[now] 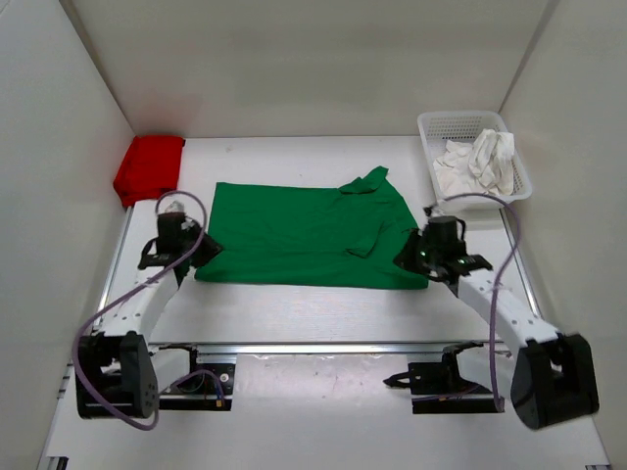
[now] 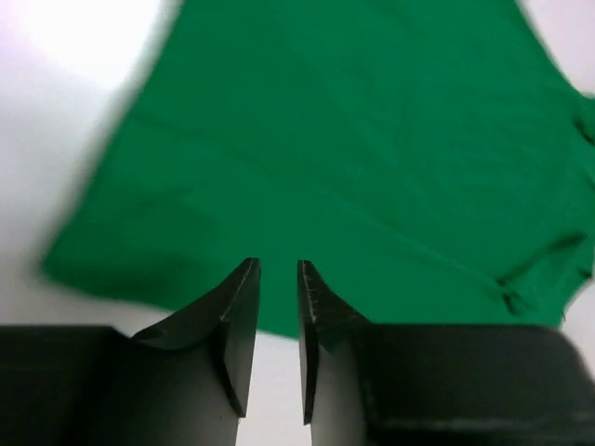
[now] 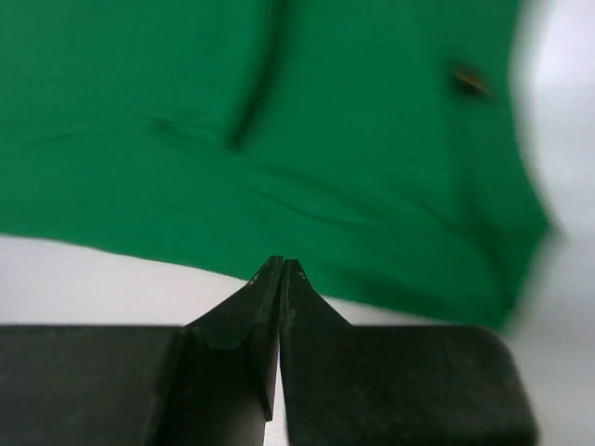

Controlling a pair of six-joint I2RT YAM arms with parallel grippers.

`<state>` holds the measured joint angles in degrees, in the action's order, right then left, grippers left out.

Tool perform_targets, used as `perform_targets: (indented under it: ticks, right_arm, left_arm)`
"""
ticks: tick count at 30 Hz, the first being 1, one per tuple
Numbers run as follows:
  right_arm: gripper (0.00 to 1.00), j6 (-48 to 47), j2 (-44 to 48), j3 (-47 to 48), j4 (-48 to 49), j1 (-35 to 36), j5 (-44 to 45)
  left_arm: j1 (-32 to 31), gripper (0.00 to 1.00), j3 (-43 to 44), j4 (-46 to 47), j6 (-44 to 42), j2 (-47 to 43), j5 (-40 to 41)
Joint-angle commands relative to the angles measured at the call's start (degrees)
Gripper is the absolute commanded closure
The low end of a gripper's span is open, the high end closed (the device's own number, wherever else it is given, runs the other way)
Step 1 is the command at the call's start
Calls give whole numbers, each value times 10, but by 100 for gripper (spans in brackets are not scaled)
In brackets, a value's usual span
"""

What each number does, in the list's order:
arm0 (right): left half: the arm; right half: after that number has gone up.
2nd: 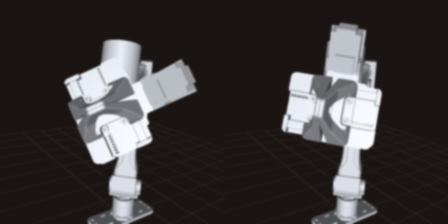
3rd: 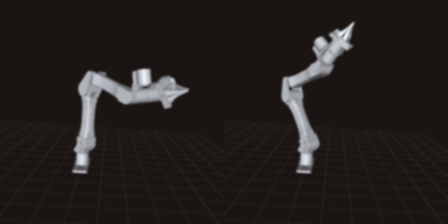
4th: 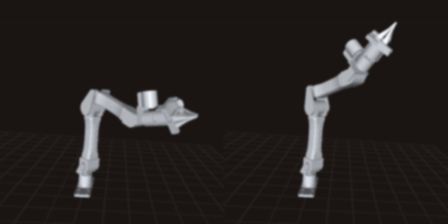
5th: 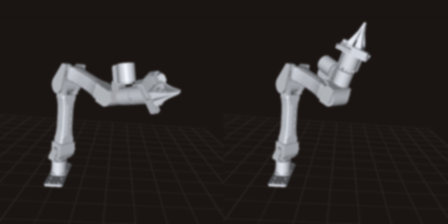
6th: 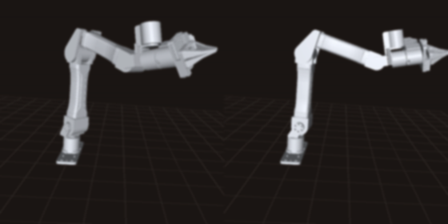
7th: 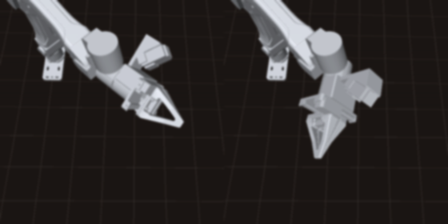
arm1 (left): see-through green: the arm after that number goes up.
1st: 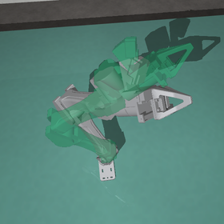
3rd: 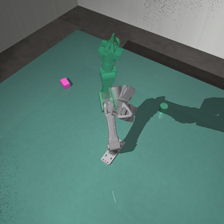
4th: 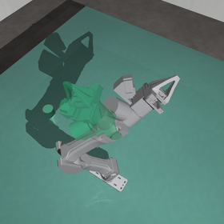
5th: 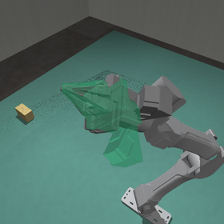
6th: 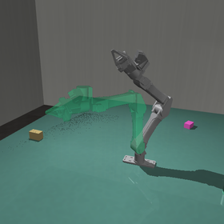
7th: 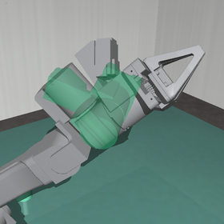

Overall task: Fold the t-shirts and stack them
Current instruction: Fold the flattened tshirt in 1/3 of the way

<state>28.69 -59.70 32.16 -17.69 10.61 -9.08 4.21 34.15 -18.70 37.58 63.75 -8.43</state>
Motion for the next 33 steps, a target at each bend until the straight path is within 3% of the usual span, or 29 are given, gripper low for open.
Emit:
perform_targets:
  ticks: [1, 2, 4, 8, 12, 30, 33]
  right_arm:
    - [100, -16, -87, 51, 100, 55, -10]
    - [100, -12, -114, 61, 114, 63, -17]
    - [76, -4, -140, 66, 173, 71, -22]
    - [58, 9, -200, 77, 232, 58, -52]
    - [60, 29, -251, 84, 260, 42, -105]
    - [69, 49, -339, 99, 293, 42, -126]
    - [74, 47, -350, 110, 292, 44, -134]
  left_arm:
    - [-123, 68, 43, 79, -6, 23, 30]
    - [-173, 69, 60, 86, -12, 33, 44]
    - [-249, 67, 84, 102, -27, 64, 80]
    - [-254, 64, 82, 145, -21, 106, 22]
    - [-219, 64, 33, 197, 21, 115, -17]
    - [-218, 64, -20, 226, 42, 103, -40]
    - [-216, 64, -20, 228, 46, 98, -41]
